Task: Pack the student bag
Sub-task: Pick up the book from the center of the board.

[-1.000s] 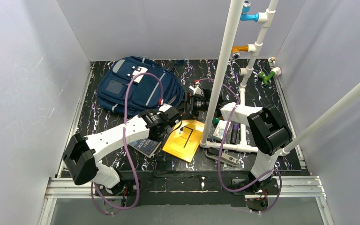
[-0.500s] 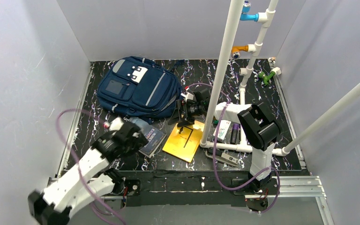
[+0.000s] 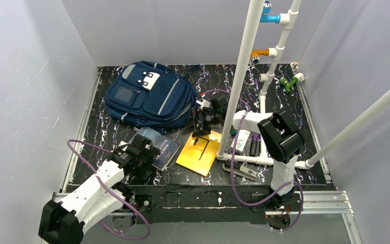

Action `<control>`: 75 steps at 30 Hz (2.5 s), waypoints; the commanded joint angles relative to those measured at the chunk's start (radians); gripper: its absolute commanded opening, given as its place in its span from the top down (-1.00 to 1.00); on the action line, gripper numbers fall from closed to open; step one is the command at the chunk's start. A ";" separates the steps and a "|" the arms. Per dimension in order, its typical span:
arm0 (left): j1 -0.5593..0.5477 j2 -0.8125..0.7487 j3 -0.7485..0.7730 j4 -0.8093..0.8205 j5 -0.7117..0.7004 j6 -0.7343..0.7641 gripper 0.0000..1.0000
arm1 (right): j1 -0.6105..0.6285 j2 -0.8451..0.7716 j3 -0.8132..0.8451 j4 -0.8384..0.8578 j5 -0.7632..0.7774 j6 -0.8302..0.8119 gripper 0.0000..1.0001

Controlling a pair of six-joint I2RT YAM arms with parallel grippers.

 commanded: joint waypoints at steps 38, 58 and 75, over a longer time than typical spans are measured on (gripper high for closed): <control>0.007 -0.171 -0.062 0.525 0.057 -0.355 1.00 | 0.002 -0.029 -0.047 0.136 0.074 0.238 -0.93; 0.007 -0.006 0.078 0.600 0.135 -0.309 1.00 | -0.006 0.013 -0.120 0.469 0.032 0.573 -0.96; -0.044 0.146 0.060 0.715 0.279 -0.265 1.00 | 0.025 0.069 -0.139 0.589 0.054 0.682 -0.57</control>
